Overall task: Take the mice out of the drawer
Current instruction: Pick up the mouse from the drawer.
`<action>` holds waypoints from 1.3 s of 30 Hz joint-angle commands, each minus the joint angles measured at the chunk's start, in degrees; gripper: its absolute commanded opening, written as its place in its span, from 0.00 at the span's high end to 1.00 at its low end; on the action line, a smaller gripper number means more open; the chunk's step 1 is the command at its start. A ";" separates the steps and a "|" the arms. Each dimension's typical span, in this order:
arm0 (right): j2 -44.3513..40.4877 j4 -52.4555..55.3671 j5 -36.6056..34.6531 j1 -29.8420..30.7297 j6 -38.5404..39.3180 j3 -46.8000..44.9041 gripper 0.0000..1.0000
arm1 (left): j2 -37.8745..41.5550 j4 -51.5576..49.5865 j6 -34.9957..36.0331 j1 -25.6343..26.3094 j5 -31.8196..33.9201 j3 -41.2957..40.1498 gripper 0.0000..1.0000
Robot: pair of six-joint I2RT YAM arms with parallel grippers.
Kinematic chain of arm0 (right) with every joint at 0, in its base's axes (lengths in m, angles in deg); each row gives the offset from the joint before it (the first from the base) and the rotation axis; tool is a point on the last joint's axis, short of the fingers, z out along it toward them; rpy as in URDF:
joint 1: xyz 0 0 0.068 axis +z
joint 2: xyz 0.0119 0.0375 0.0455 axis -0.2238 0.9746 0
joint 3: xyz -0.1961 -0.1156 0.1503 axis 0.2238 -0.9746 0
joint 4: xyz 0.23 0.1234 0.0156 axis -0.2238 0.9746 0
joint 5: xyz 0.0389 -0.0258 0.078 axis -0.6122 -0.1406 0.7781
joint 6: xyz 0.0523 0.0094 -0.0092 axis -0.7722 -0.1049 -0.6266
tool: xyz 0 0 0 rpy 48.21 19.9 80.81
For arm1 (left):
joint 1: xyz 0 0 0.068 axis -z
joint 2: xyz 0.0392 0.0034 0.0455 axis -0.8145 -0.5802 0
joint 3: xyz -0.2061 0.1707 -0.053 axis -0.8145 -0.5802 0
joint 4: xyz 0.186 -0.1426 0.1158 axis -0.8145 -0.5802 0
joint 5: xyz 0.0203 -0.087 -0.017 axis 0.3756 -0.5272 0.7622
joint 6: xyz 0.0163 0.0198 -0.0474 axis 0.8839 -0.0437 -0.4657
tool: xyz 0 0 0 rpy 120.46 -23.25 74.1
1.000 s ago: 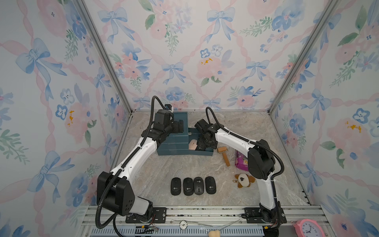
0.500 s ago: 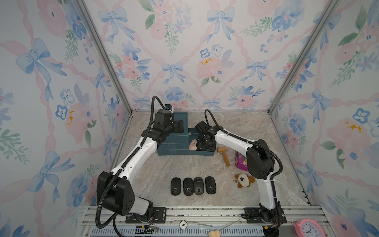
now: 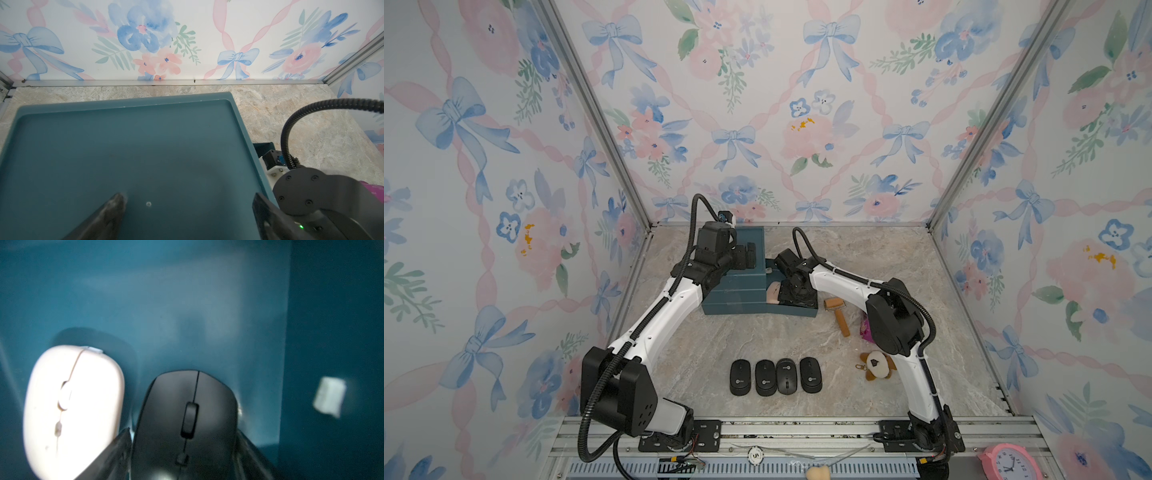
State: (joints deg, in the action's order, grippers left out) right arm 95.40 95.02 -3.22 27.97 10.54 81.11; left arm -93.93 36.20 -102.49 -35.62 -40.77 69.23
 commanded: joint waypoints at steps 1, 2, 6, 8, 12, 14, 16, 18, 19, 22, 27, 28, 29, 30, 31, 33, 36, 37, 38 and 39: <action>2.58 2.18 -0.39 -0.22 0.56 2.64 0.25 | -1.88 -3.60 0.01 -0.30 -0.50 0.06 0.02; 2.91 2.06 -0.36 -0.18 0.62 2.87 0.26 | -1.95 -3.58 0.01 -0.29 -0.38 0.07 0.02; 4.21 1.77 -0.29 0.05 1.00 3.77 0.27 | -1.96 -3.63 0.03 -0.29 -0.38 0.15 0.02; 4.79 1.62 -0.22 0.00 0.99 4.00 0.27 | -1.98 -3.57 0.10 -0.36 -0.28 0.22 0.02; 5.65 0.98 0.10 -0.08 1.47 4.44 0.28 | -1.94 -3.60 0.10 -0.32 -0.21 0.33 0.02; 6.23 1.38 0.10 -0.12 1.60 4.95 0.30 | -1.91 -3.65 0.19 -0.29 -0.23 0.49 0.02; 6.22 1.51 0.16 -0.12 1.61 4.81 0.32 | -1.85 -3.69 0.19 -0.31 -0.01 0.50 0.02; 5.89 1.33 -0.08 -0.12 1.61 4.27 0.35 | -1.76 -3.69 0.09 -0.36 0.03 0.50 0.02; 5.66 1.30 -0.20 -0.14 1.61 3.95 0.36 | -1.74 -3.73 0.10 -0.37 0.07 0.50 0.02; 4.78 1.39 -0.72 -0.27 1.77 3.56 0.43 | -1.76 -3.72 -0.16 -0.28 0.05 0.41 0.02; 1.56 1.40 -2.54 -0.33 2.93 3.89 0.55 | -1.52 -3.68 -0.69 -0.30 0.13 0.26 0.02; 0.51 1.16 -2.94 -0.34 3.78 3.92 0.58 | -1.41 -3.73 -0.82 -0.35 0.14 0.25 0.02; -0.55 1.00 -3.52 -0.31 4.56 4.09 0.60 | -1.25 -3.73 -0.93 -0.33 0.16 0.15 0.02; -1.52 0.96 -4.07 -0.36 5.35 4.16 0.62 | -1.12 -3.64 -0.96 -0.34 0.28 0.06 0.02; -2.57 0.87 -4.86 -0.34 6.24 4.13 0.63 | -1.00 -3.72 -1.08 -0.33 0.29 -0.02 0.02; -5.03 1.13 -6.34 -0.38 8.12 4.16 0.65 | -0.62 -3.73 -1.33 -0.32 0.29 -0.20 0.02; -8.61 1.90 -8.11 -0.39 10.74 3.96 0.66 | -0.02 -3.71 -1.65 -0.23 0.38 -0.53 0.02; -9.67 1.99 -8.04 -0.47 11.59 3.91 0.67 | 0.24 -3.69 -1.78 -0.30 0.27 -0.64 0.02; -10.91 2.16 -8.13 -0.48 12.56 3.59 0.67 | 0.43 -3.70 -1.91 -0.35 0.28 -0.73 0.02; -12.06 2.39 -8.27 -0.48 13.38 3.36 0.67 | 0.56 -3.70 -2.00 -0.30 0.20 -0.82 0.02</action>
State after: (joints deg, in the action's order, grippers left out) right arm 88.49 95.63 -8.97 27.97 19.96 84.91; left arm -94.15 36.16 -102.80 -35.60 -40.53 69.58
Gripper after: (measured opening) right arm 0.585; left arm 0.979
